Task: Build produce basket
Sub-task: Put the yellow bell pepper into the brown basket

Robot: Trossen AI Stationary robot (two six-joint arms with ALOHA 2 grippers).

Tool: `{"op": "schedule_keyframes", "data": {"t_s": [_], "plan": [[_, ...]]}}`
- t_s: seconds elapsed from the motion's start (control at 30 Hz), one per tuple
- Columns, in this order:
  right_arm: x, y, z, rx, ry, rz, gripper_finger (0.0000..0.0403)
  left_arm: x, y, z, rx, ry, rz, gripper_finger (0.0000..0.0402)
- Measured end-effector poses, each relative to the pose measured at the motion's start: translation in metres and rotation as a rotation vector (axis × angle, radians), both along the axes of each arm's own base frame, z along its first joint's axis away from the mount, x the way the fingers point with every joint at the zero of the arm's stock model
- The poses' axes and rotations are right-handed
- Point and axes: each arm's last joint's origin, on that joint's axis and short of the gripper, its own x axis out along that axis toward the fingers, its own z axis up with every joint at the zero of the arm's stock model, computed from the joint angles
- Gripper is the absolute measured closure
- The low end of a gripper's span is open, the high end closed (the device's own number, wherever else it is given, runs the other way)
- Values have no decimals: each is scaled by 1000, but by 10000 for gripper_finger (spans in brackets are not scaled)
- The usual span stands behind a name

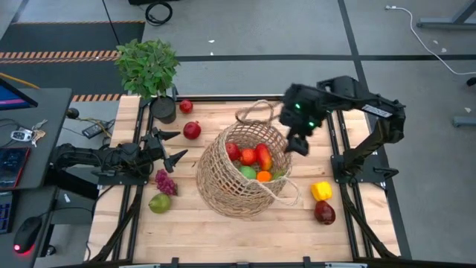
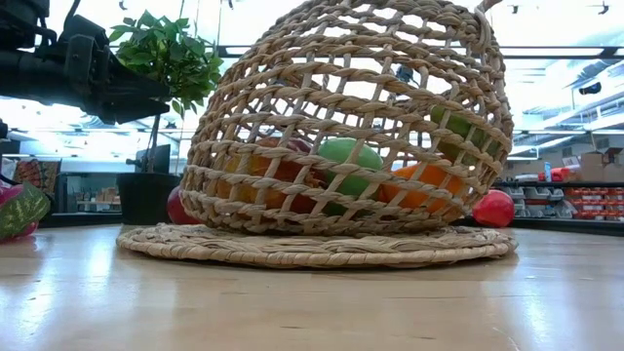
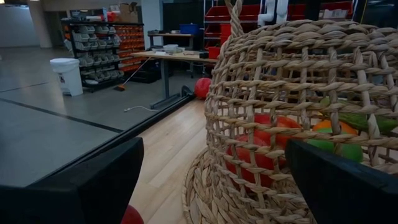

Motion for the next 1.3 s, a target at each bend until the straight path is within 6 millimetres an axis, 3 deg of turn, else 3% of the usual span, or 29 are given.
{"op": "schedule_keyframes", "data": {"t_s": [0.2, 0.43, 0.6, 0.83, 1.3], "plan": [[-38, 21, 15, -138, -92, -91, 117, 0, 0, 0, 0, 0, 0, 4], [-81, 30, 7, -169, -149, -194, 122, 0, 0, 0, 0, 0, 0, 4], [-100, 42, -16, -83, -145, -163, 122, 0, 0, 0, 0, 0, 0, 4], [-110, 74, -58, 51, -143, 8, 122, 0, 0, 0, 0, 0, 0, 4], [-121, 127, -138, 17, -11, 226, 126, 0, 0, 0, 0, 1, 0, 4]]}}
